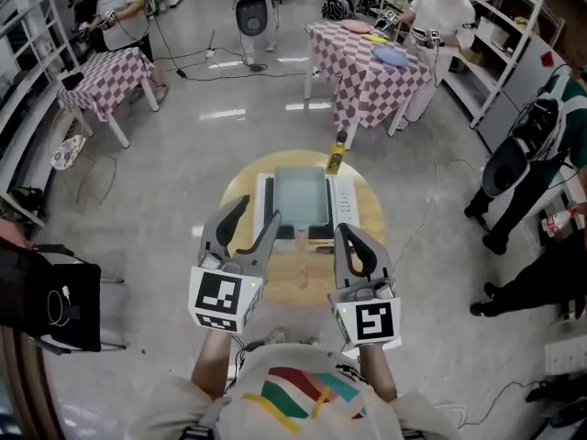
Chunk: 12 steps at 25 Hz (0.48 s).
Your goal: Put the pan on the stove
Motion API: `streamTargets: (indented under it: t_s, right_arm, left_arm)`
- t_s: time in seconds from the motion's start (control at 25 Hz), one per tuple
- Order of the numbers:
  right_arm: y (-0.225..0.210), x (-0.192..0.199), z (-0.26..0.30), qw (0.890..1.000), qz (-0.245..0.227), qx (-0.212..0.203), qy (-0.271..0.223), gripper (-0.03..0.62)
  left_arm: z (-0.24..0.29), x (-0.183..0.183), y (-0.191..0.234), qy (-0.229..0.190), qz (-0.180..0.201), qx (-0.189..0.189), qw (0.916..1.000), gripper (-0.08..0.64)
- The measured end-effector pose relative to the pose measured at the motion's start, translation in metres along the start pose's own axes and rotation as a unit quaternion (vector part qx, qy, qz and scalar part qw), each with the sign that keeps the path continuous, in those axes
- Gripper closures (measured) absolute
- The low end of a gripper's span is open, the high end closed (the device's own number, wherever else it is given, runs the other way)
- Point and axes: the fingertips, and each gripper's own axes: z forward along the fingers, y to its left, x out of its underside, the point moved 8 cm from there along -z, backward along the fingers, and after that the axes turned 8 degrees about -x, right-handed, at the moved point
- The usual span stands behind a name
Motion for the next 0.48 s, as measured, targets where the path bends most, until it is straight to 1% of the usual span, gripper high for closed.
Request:
streamTargets:
  t_s: [0.12,0.24,0.28,0.36,0.48]
  right_arm:
    - [0.003,-0.003,0.002,1.0,0.005,0.0,-0.006,0.594]
    - [0.009,-0.005,0.003,1.0,0.016,-0.003,-0.005,0.594]
    - [0.011,-0.006,0.004,1.0,0.018,-0.004,-0.004,0.594]
    - [0.015,-0.007,0.004,1.0,0.015,-0.005,-0.005,0.594]
    - [0.02,-0.007,0.003,1.0,0.019,-0.012,-0.011,0.594]
  left_arm:
    - [-0.011,-0.005,-0.008,-0.028,0.031,-0.025,0.9988,0.403]
    - [-0.022,-0.01,-0.021,-0.033,0.052,-0.041,0.9973,0.51]
    - [-0.023,-0.01,-0.024,-0.037,0.06,-0.045,0.9965,0.531]
    - [-0.025,-0.008,-0.031,-0.044,0.073,-0.05,0.9951,0.546]
    - [-0.028,-0.001,-0.041,-0.059,0.069,-0.054,0.9944,0.551]
